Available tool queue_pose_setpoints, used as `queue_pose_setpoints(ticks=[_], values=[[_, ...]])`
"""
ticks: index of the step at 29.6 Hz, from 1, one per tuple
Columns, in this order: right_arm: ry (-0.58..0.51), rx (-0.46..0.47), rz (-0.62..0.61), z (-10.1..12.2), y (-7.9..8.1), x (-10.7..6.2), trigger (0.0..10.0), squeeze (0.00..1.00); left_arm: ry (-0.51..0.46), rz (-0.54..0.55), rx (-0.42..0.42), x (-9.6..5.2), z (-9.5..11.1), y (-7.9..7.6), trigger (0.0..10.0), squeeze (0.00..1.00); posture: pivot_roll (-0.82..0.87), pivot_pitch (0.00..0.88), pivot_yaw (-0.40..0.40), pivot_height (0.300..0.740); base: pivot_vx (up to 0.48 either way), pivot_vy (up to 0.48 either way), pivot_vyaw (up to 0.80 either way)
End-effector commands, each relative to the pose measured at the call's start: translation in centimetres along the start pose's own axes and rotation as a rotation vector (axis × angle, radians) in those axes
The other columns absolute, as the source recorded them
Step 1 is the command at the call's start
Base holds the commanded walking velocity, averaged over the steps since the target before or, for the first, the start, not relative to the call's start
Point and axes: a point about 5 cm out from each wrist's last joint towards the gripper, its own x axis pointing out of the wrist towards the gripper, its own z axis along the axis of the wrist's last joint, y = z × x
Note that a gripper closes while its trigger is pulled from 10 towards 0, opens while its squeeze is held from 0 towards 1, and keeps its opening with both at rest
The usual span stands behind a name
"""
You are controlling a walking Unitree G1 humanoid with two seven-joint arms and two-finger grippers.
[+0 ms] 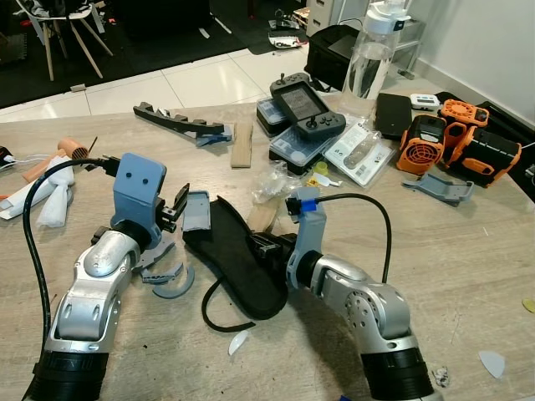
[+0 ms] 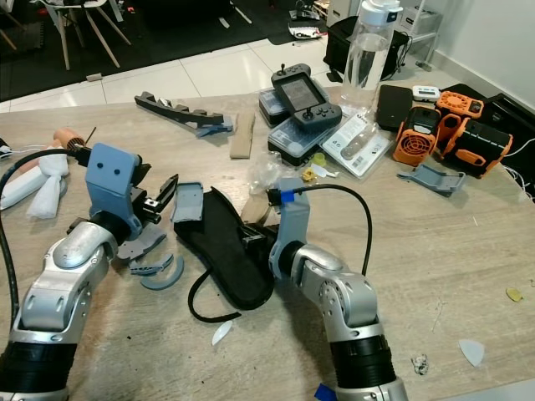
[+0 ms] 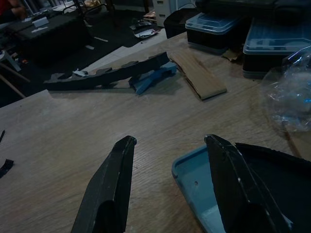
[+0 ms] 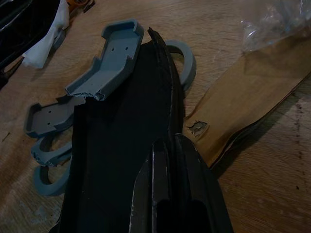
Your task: Picking trash to rubbish bin
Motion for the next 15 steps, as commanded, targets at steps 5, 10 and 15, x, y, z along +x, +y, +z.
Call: queue_pose_setpoints(ticks=[5, 10, 15], values=[[0.088, 0.066, -0.058, -2.0, -1.1, 0.0, 0.0, 0.0, 0.024, -0.008, 0.032, -0.1, -0.5, 0.2, 10.0, 0.0, 0.0, 0.196, 0.049, 0.74, 0.0, 0.0, 0.0], [0.049, 0.07, -0.022, -1.1, -0.7, -0.1, 0.0, 0.0, 0.021, -0.009, 0.032, -0.1, -0.4, 0.2, 10.0, 0.0, 0.0, 0.196, 0.049, 0.74, 0.0, 0.0, 0.0], [-0.053, 0.03, 0.09, 2.0, 0.9, -1.0, 0.0, 0.0, 0.011, 0.0, 0.034, 0.0, -0.1, 0.6, 10.0, 0.0, 0.0, 0.197, 0.05, 0.74, 0.0, 0.0, 0.0]])
